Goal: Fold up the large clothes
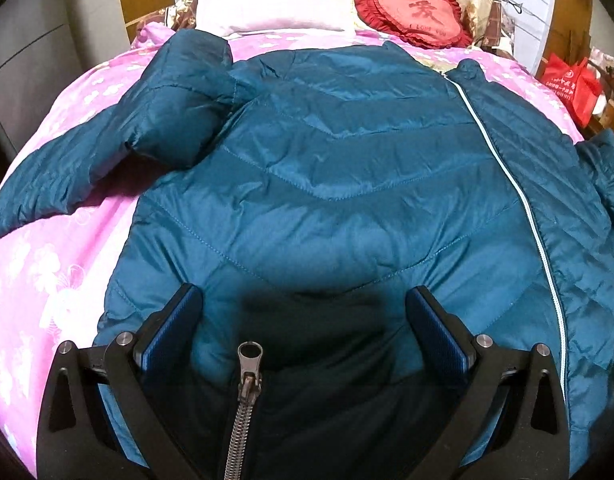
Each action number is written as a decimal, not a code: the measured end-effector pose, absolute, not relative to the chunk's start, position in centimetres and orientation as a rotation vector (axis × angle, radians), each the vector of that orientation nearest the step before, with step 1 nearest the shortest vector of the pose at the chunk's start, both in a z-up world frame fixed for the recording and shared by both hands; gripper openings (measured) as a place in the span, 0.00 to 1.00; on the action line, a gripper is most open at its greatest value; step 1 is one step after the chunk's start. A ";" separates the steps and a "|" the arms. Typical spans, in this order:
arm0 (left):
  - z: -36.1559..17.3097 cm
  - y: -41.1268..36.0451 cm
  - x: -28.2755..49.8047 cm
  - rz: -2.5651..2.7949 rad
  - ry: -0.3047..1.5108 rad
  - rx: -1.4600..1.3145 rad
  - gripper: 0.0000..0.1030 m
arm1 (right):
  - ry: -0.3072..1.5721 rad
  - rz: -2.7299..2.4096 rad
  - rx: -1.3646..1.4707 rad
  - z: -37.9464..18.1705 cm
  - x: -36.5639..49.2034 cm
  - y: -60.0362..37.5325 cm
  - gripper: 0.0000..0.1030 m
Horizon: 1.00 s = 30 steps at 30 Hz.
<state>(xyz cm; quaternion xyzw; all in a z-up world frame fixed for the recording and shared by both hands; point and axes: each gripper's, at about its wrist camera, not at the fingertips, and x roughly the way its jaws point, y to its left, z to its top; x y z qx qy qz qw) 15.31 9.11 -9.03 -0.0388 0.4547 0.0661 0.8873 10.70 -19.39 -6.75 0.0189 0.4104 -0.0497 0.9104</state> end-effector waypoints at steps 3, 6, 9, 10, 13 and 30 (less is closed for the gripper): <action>-9.0 9.0 15.3 0.140 0.946 -0.078 1.00 | 0.892 -0.102 0.048 -7.8 11.2 -19.5 1.00; -9.0 8.9 15.3 0.138 0.945 -0.083 1.00 | 0.900 -0.105 0.038 -8.3 11.3 -19.4 1.00; -8.9 8.9 15.2 0.137 0.945 -0.086 1.00 | 0.901 -0.111 0.020 -8.7 11.3 -19.2 1.00; -9.0 8.9 15.2 0.137 0.945 -0.086 1.00 | 0.902 -0.112 0.016 -8.8 11.2 -19.2 1.00; -8.9 8.9 15.2 0.136 0.945 -0.090 1.00 | 0.903 -0.111 0.018 -8.9 11.2 -19.2 1.00; -1.5 33.1 11.7 0.498 0.830 -0.089 1.00 | 0.907 -0.124 -0.008 -9.1 11.4 -18.8 1.00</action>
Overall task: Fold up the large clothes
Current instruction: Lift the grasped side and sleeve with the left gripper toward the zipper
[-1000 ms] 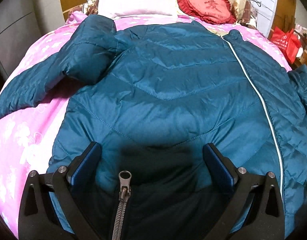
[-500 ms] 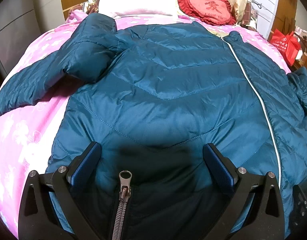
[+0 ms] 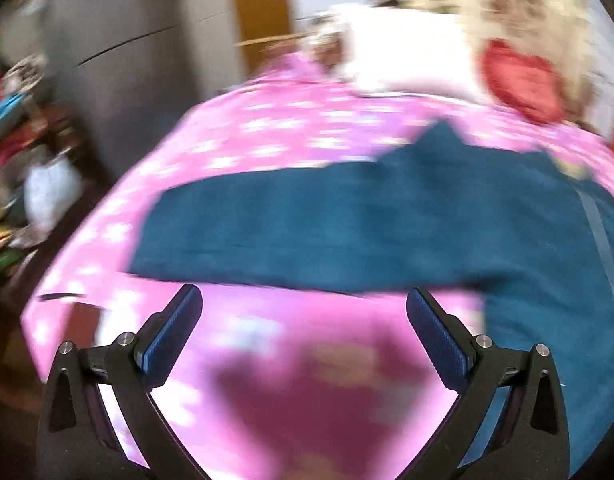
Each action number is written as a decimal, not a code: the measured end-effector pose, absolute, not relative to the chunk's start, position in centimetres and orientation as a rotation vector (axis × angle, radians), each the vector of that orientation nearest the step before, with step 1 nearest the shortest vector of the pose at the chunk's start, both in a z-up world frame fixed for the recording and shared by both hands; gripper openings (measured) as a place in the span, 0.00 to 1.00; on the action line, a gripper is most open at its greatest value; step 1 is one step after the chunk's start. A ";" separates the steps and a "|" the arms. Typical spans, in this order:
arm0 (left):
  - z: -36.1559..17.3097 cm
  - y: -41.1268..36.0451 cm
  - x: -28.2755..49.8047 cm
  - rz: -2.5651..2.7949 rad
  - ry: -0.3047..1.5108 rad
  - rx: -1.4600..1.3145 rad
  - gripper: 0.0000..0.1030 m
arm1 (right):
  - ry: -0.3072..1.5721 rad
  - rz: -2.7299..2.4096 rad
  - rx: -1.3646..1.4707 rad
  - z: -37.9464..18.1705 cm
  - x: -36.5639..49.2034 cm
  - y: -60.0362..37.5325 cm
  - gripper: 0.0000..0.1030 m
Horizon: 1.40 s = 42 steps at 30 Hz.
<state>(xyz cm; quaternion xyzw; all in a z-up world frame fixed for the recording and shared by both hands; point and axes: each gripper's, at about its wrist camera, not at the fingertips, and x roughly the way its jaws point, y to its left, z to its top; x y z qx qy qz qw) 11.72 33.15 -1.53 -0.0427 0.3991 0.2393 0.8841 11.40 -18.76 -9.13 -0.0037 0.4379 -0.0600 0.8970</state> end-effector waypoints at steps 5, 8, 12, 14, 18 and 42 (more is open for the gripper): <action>-3.8 43.9 13.5 0.693 0.962 -0.115 1.00 | 0.908 -0.125 -0.012 -9.1 11.4 -18.8 1.00; -5.7 47.1 14.1 0.737 1.019 -0.151 1.00 | 0.908 -0.126 -0.013 -9.1 11.4 -18.7 1.00; -8.1 48.6 14.9 0.708 1.047 -0.186 1.00 | 0.908 -0.126 -0.013 -9.1 11.4 -18.7 1.00; -8.2 48.4 15.7 0.705 1.044 -0.161 1.00 | 0.908 -0.126 -0.014 -9.1 11.4 -18.7 1.00; -7.7 47.4 16.9 0.601 1.006 -0.127 0.47 | 0.910 -0.128 -0.018 -9.2 11.5 -18.7 1.00; 17.2 12.1 20.0 -0.256 0.530 -0.206 0.12 | 0.869 -0.243 0.011 -5.9 8.1 -24.4 1.00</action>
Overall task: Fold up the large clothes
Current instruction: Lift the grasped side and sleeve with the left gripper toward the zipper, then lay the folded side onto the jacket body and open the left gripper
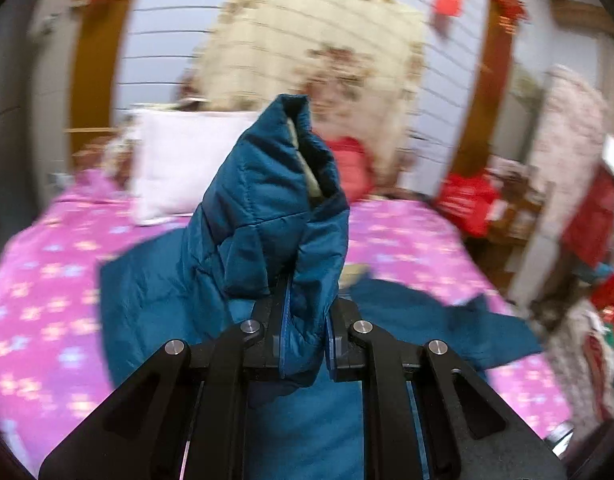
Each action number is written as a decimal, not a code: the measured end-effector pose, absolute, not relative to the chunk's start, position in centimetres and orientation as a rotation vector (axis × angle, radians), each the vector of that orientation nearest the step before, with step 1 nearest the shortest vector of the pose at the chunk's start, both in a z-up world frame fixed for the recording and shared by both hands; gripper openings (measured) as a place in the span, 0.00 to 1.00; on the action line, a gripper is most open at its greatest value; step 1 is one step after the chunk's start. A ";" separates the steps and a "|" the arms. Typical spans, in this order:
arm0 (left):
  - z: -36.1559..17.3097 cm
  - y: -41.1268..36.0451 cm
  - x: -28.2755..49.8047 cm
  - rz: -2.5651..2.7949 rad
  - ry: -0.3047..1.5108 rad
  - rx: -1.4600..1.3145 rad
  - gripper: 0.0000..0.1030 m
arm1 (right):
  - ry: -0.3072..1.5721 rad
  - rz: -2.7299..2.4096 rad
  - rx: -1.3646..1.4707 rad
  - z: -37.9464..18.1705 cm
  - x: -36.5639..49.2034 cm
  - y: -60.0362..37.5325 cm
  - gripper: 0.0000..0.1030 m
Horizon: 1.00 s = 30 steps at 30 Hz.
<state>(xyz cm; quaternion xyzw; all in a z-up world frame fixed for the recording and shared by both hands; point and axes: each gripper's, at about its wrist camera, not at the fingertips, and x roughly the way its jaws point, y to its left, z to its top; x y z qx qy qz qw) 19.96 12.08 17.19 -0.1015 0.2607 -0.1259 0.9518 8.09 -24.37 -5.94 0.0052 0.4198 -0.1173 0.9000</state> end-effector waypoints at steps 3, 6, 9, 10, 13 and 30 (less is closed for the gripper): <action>16.1 6.1 22.2 -0.345 0.567 -0.242 0.12 | 0.872 -0.233 0.003 -6.0 7.2 -24.8 1.00; 13.9 -0.5 24.4 -0.447 0.633 -0.290 0.12 | 0.876 -0.233 0.027 -6.0 6.2 -26.0 1.00; 12.0 -6.9 25.3 -0.510 0.687 -0.251 0.12 | 0.892 -0.251 0.021 -6.0 5.8 -27.2 1.00; 11.4 -8.7 25.5 -0.531 0.700 -0.239 0.12 | 0.908 -0.262 0.014 -6.3 5.8 -27.5 1.00; 8.6 -12.2 26.3 -0.563 0.739 -0.197 0.12 | 0.966 -0.271 0.000 -7.2 6.0 -28.2 1.00; 2.8 -11.9 23.3 -0.659 0.869 -0.204 0.58 | 0.945 -0.251 -0.016 -6.9 6.3 -27.2 1.00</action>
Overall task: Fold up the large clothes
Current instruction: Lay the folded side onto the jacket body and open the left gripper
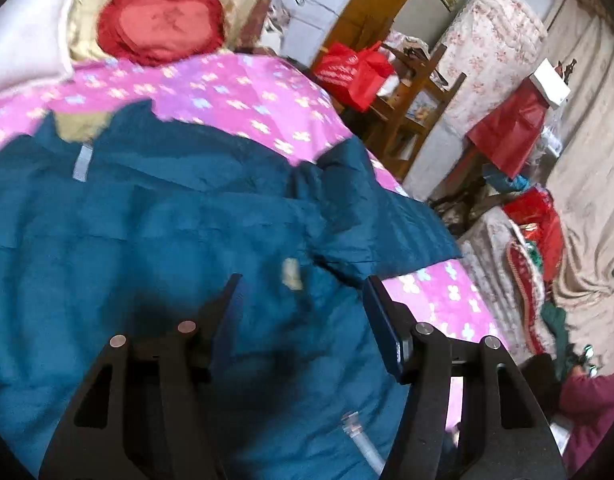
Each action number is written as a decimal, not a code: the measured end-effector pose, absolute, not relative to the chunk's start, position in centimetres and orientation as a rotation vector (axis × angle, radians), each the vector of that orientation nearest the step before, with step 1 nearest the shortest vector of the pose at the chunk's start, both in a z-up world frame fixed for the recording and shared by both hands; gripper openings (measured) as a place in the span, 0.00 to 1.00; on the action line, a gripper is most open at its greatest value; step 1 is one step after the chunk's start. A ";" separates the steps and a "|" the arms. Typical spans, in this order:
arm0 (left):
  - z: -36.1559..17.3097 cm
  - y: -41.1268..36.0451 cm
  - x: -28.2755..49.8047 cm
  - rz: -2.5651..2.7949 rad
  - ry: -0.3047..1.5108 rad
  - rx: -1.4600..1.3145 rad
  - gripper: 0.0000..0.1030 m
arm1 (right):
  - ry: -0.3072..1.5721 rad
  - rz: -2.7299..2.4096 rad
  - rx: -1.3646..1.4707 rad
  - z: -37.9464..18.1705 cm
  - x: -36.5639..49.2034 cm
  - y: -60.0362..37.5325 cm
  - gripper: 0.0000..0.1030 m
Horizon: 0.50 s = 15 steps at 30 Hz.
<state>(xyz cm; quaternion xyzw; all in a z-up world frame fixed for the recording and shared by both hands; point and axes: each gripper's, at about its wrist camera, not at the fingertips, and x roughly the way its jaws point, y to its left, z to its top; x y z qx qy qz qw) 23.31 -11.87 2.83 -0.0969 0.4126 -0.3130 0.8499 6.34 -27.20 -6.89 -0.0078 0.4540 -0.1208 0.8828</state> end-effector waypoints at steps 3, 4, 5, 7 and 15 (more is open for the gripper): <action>3.0 -7.3 23.1 -0.497 0.846 -0.142 0.58 | 0.891 -0.245 0.004 -5.9 6.3 -26.7 1.00; 2.9 -5.4 22.8 -0.421 0.833 -0.119 0.58 | 0.877 -0.247 0.006 -5.6 6.3 -26.5 1.00; 2.8 -3.5 22.5 -0.351 0.820 -0.092 0.58 | 0.863 -0.247 0.014 -5.4 6.4 -26.5 1.00; 2.2 -0.9 21.9 -0.247 0.799 -0.040 0.58 | 0.829 -0.239 0.052 -4.8 6.7 -26.1 1.00; -2.2 10.8 21.3 0.125 0.830 -0.031 0.58 | 0.721 -0.161 0.105 -3.1 9.3 -22.7 1.00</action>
